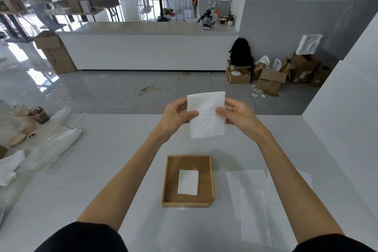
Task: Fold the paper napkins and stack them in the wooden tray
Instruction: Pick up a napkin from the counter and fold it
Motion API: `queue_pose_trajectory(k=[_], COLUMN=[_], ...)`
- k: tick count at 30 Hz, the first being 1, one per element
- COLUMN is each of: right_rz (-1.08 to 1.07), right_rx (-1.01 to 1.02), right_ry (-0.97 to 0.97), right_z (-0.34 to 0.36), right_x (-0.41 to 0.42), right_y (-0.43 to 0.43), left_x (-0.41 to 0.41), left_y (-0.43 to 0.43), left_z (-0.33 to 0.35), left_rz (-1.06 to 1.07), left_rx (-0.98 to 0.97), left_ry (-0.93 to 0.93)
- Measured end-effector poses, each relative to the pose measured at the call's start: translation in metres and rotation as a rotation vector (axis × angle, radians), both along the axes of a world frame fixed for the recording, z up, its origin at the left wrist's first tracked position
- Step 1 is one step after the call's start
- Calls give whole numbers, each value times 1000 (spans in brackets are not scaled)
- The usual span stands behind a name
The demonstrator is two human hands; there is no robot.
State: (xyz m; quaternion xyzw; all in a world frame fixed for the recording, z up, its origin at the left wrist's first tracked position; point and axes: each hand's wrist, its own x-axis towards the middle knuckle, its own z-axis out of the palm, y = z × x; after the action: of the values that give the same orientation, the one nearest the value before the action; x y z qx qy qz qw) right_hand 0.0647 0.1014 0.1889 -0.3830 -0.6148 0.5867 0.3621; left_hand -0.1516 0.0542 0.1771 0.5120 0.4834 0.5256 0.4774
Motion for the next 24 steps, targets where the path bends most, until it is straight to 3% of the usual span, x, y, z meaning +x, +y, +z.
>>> queue_pose_trajectory(k=[6,12,18,22,24], right_rz=[-19,-2,-76,-115,-129], right_rx=[-3,89,117,143,180], right_ry=[26,-14,54,64,32], right_z=[-1,-3,0,0,0], right_x=[2,5,6,6,5], right_y=[2,4,7,6,6], left_x=[-6,-9,-7,-7,-4], left_y=[2,3,0,1,0], left_z=[-3,2,5,4,4], left_rz=[-19,62,7,-98,-124], left_rx=[-32,54,80,-60,-150], left_ry=[38,22,-83,-291,-262])
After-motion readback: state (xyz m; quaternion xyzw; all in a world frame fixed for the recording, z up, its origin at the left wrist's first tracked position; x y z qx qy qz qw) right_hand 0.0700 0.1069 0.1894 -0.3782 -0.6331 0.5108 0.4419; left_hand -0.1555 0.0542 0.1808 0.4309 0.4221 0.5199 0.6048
